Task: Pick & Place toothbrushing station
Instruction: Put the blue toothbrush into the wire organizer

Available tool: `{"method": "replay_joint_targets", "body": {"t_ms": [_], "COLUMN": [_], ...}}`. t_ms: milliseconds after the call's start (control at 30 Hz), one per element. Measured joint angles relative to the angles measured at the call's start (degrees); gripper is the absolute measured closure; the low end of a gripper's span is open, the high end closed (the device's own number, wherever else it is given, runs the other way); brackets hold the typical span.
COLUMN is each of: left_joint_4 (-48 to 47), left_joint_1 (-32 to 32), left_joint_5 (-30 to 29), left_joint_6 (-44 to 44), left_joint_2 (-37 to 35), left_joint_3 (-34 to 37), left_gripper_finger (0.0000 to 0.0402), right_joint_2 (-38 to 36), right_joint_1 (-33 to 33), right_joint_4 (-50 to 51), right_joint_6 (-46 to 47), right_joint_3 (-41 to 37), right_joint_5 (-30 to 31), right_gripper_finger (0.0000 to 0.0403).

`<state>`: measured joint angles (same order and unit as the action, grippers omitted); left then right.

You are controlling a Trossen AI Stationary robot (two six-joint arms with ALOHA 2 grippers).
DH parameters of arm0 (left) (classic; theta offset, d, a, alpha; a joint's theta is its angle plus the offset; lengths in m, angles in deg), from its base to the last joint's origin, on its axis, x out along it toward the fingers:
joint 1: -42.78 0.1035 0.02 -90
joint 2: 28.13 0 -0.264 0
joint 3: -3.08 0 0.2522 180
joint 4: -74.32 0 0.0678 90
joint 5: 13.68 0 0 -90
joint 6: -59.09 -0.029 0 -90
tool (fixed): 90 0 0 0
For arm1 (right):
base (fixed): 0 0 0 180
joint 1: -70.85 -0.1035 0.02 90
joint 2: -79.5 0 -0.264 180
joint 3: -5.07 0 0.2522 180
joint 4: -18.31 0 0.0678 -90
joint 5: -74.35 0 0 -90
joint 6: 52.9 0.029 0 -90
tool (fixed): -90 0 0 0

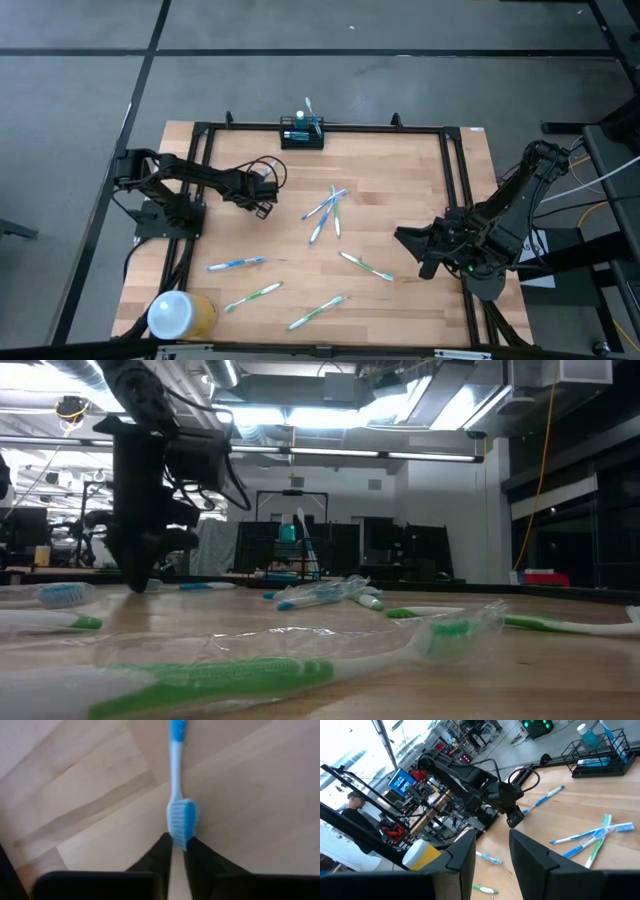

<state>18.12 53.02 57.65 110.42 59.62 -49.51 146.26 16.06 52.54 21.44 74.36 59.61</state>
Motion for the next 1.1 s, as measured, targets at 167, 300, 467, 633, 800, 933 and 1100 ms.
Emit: {"method": "replay_joint_targets", "body": {"t_ms": [167,300,467,633,800,933,1100], "left_joint_4": [0.95,0.18,-2.31,-2.05,-0.23,5.2,11.88], "left_joint_1": [-0.61,-2.83,-4.89,-4.85,-5.91,-5.54,-2.87], "left_joint_5": [-1.26,-3.73,-9.51,-11.26,-15.47,-17.92,-16.16], "left_joint_6": [0.46,2.8,7.64,7.47,7.75,2.45,-4.32], "left_joint_2": [-0.78,-5.13,-13.28,-20.11,-26.98,-30.72,-31.78], "left_joint_3": [0.1,0.13,0.04,0.02,0.0,0.0,-0.02], "left_gripper_finger": [0.0398,0.04,0.04,0.04,0.04,0.04,0.04], "right_joint_2": [0.0,0.0,0.0,0.0,0.0,0.0,0.0], "right_joint_1": [0.0,0.0,0.0,0.0,0.0,0.15,0.81], "right_joint_4": [-0.42,-0.86,-1.08,-1.0,-1.0,-1.01,-1.17], "right_joint_6": [0.01,0.01,-0.02,-0.26,-0.28,-0.87,-1.55], "right_joint_3": [0.0,0.0,0.0,0.0,0.0,0.0,0.0], "right_joint_5": [0.4,0.67,2.24,2.38,3.16,3.83,3.57], "right_gripper_finger": [0.0283,0.0282,0.0282,0.0282,0.0282,0.0282,0.0282]}}
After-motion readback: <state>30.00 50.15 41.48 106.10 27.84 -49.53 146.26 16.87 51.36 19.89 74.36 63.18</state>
